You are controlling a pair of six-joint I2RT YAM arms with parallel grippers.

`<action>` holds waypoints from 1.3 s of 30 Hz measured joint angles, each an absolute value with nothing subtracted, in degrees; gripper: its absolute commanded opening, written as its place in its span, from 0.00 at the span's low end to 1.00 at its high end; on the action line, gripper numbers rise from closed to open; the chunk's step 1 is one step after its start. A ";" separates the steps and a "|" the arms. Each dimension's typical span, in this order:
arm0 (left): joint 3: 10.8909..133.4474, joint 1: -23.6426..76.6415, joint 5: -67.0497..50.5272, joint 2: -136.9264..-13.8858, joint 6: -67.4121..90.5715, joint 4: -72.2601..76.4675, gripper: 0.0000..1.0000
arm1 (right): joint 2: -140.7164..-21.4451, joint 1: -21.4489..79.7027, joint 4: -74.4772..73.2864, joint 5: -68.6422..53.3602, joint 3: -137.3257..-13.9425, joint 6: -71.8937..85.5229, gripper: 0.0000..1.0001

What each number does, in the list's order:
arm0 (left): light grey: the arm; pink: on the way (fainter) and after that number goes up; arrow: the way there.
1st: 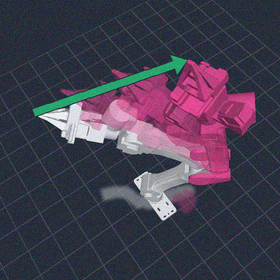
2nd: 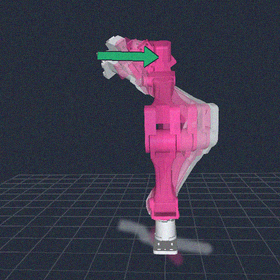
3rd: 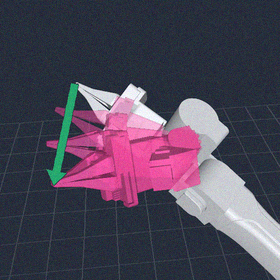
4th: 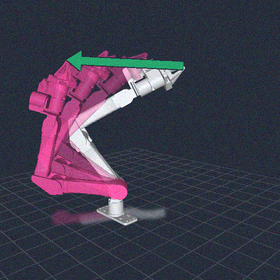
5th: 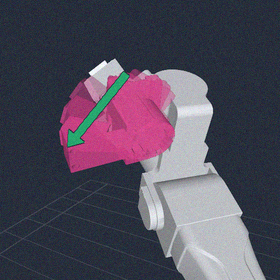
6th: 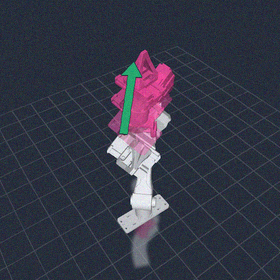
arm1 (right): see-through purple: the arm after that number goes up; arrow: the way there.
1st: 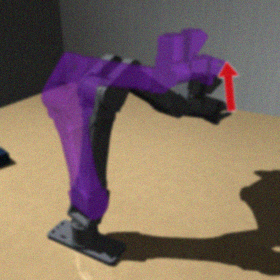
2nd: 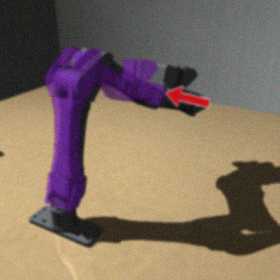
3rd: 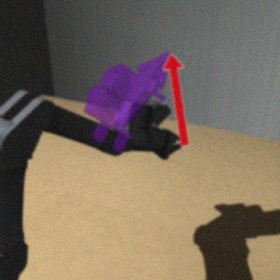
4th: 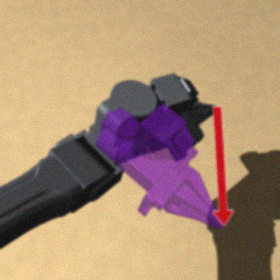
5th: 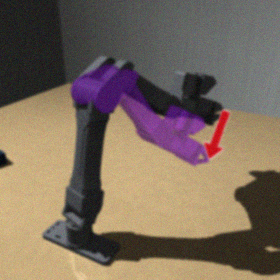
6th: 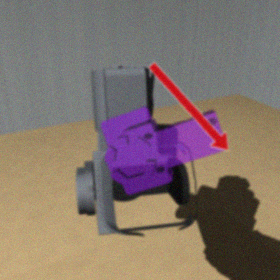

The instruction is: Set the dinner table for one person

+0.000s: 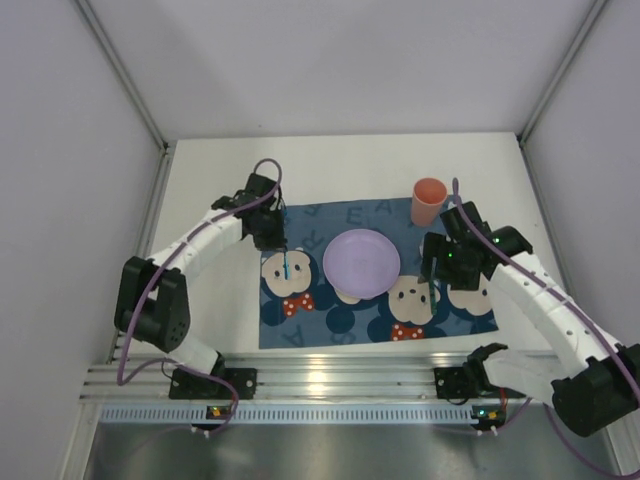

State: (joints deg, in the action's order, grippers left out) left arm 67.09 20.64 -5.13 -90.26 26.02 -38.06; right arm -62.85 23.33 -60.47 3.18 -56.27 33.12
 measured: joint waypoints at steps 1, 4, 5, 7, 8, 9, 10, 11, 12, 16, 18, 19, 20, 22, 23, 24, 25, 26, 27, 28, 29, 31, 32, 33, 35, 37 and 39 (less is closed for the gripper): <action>66.32 21.89 -5.39 -90.26 26.20 -37.89 0.00 | -62.06 23.33 -60.80 3.20 -56.23 33.28 0.77; 62.81 25.47 -6.37 -90.26 27.46 -36.49 0.00 | -60.14 23.33 -61.17 3.31 -55.72 33.80 0.77; 61.36 26.41 -6.59 -90.21 27.94 -35.94 0.00 | -59.57 23.33 -61.36 3.38 -55.42 34.02 0.77; 58.74 27.88 -6.92 -90.21 28.82 -35.79 0.00 | -58.92 23.33 -61.80 3.40 -54.85 34.28 0.77; 57.74 28.58 -6.85 -90.21 29.10 -35.73 0.00 | -58.70 23.33 -62.13 3.40 -54.52 34.37 0.77; 56.97 29.08 -6.87 -90.26 29.52 -35.70 0.00 | -58.52 23.33 -62.35 3.40 -54.19 34.57 0.77; 56.38 29.58 -6.85 -90.26 29.93 -35.62 0.00 | -58.43 23.33 -62.59 3.40 -53.95 34.63 0.77; 55.92 30.13 -6.85 -90.26 30.20 -35.46 0.00 | -58.43 23.33 -62.85 3.40 -53.87 34.68 0.77; 55.66 30.59 -6.83 -90.28 30.37 -35.24 0.00 | -58.43 23.33 -62.92 3.40 -53.76 34.68 0.77; 55.44 31.83 -6.79 -90.94 31.00 -34.09 0.00 | -58.35 23.33 -63.13 3.40 -53.63 34.70 0.77; 55.44 32.05 -6.39 -91.59 31.46 -33.78 0.00 | -58.28 23.33 -63.13 3.40 -53.63 34.70 0.77; 55.44 32.05 -6.13 -91.92 31.73 -33.80 0.00 | -58.22 23.33 -63.13 3.40 -53.63 34.68 0.77; 55.44 32.05 -5.74 -92.23 31.90 -33.82 0.02 | -58.15 23.33 -63.13 3.40 -53.63 34.68 0.78; 55.37 32.08 -4.80 -92.42 32.29 -33.87 0.08 | -57.98 23.33 -63.13 3.38 -53.56 34.65 0.78; 55.37 32.08 -4.40 -92.42 32.47 -33.95 0.08 | -57.78 23.33 -63.11 3.40 -53.43 34.63 0.78; 55.37 32.10 -3.95 -92.42 32.77 -33.95 0.08 | -57.49 23.33 -63.13 3.40 -53.17 34.63 0.78; 55.35 32.10 -3.55 -92.42 32.93 -33.95 0.09 | -57.30 23.33 -63.22 3.40 -52.90 34.63 0.79; 55.29 32.10 -3.29 -92.42 33.08 -34.04 0.11 | -57.04 23.33 -63.40 3.38 -52.71 34.61 0.79; 55.27 32.10 -3.03 -92.40 33.15 -34.09 0.11 | -56.82 23.33 -63.42 3.40 -52.49 34.59 0.79; 55.27 32.08 -2.68 -92.40 33.28 -34.15 0.14 | -56.60 23.33 -63.55 3.40 -52.38 34.57 0.79; 55.27 32.10 -2.48 -92.40 33.34 -34.22 0.16 | -56.45 23.33 -63.53 3.38 -52.25 34.54 0.79; 55.27 32.10 -2.02 -92.23 33.56 -34.37 0.21 | -56.21 23.33 -63.72 3.40 -52.14 34.52 0.80; 55.27 32.10 -1.87 -92.03 33.69 -34.54 0.26 | -56.10 23.33 -63.72 3.40 -52.14 34.50 0.80; 55.27 32.10 -1.76 -91.70 33.87 -34.72 0.30 | -56.03 23.33 -63.75 3.40 -52.14 34.46 0.80; 55.27 32.10 -1.58 -90.83 34.33 -35.03 0.37 | -55.79 23.33 -63.88 3.40 -52.14 34.22 0.81; 55.29 32.10 -1.50 -90.02 34.63 -35.27 0.41 | -55.53 23.33 -64.07 3.40 -52.14 34.06 0.82; 55.57 32.10 -0.69 -89.41 34.83 -35.97 0.45 | -55.22 23.33 -64.27 3.40 -52.14 34.02 0.82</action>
State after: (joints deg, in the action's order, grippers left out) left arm 55.57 32.10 -0.69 -89.41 34.83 -35.97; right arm -55.22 23.33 -64.27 3.40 -52.14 34.02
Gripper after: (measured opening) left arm 0.414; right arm 0.815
